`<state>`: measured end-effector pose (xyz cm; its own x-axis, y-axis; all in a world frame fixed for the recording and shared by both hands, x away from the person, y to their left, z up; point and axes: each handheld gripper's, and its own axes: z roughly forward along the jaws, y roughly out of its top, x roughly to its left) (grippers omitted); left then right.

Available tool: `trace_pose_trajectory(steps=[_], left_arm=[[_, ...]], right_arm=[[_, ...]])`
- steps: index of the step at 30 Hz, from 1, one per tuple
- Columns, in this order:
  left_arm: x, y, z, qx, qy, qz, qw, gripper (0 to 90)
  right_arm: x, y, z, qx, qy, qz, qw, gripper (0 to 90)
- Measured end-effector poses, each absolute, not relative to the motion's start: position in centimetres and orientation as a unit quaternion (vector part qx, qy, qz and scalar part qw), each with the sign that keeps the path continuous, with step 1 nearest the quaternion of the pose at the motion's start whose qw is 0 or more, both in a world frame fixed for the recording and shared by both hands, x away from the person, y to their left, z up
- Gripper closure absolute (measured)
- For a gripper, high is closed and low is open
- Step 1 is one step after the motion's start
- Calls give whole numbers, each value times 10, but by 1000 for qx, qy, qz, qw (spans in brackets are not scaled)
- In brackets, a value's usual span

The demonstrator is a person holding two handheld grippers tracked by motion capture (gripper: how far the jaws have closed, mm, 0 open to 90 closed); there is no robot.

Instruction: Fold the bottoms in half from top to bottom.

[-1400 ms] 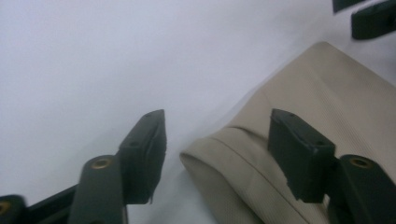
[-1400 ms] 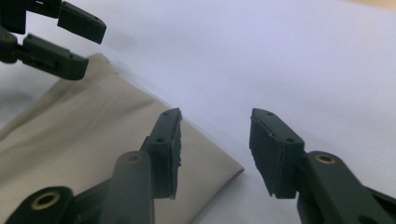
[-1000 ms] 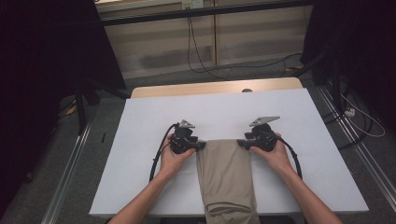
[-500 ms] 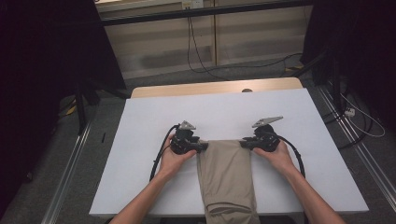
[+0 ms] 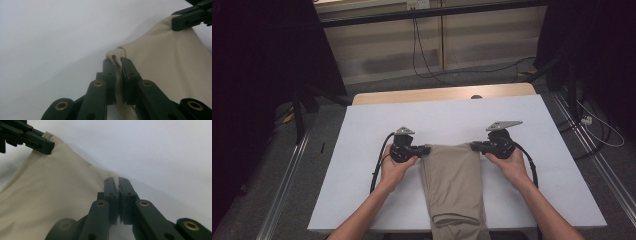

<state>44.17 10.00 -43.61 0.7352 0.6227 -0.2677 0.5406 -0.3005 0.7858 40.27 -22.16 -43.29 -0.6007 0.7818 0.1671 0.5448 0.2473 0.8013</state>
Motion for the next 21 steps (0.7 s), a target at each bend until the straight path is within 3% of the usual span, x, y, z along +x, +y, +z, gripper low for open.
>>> trace_pose_trajectory(steps=[21], left_arm=[[514,85,-354,754,386,132,516,832]], right_arm=[[462,-230,-333,431,729,487,215,868]])
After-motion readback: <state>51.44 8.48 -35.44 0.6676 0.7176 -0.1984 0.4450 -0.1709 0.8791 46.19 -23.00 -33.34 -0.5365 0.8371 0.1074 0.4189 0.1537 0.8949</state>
